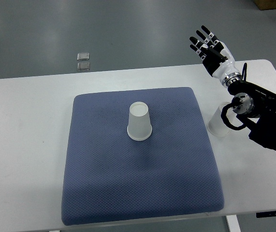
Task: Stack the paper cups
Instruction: 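Raise the right hand and swing it over the lying paper cup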
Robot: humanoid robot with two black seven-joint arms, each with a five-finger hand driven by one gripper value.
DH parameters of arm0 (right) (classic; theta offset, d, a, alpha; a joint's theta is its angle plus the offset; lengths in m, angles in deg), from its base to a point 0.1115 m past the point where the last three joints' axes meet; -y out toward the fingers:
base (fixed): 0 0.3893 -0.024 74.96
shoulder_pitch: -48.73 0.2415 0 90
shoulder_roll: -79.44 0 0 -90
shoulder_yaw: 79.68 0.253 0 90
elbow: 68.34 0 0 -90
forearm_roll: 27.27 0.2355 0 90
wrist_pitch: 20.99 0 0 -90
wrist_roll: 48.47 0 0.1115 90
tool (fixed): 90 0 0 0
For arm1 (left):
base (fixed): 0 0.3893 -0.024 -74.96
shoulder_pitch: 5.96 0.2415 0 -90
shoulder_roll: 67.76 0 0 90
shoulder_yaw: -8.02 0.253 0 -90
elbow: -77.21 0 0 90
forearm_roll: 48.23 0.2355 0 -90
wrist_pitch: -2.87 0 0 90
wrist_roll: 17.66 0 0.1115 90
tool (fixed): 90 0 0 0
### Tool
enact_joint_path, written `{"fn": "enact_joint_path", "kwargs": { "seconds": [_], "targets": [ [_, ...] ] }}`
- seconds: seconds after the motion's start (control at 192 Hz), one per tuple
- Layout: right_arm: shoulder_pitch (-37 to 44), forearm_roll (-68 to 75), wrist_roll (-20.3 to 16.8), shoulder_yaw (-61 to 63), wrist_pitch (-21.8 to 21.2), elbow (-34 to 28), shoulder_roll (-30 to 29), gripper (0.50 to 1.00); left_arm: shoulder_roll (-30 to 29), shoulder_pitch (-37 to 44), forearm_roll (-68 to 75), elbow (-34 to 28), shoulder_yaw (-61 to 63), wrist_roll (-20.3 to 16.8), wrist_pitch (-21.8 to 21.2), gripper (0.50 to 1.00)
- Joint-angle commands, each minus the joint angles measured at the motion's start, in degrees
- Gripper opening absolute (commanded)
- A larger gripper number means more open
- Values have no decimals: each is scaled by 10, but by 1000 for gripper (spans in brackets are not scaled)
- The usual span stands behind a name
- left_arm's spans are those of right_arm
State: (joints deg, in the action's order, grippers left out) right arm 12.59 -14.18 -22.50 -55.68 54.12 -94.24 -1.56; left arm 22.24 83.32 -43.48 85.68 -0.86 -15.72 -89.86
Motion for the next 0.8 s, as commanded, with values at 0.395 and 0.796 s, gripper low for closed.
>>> {"fn": "enact_joint_path", "kwargs": {
  "seconds": [0.395,0.796],
  "targets": [
    [75,-118,-4,-27,36,-12,35,913,0,1,0,0,0,0,0,1000],
    [212,-373,-7,-243,-8,-134,185,897,0,1,0,1,0,0,0,1000]
  ]
}}
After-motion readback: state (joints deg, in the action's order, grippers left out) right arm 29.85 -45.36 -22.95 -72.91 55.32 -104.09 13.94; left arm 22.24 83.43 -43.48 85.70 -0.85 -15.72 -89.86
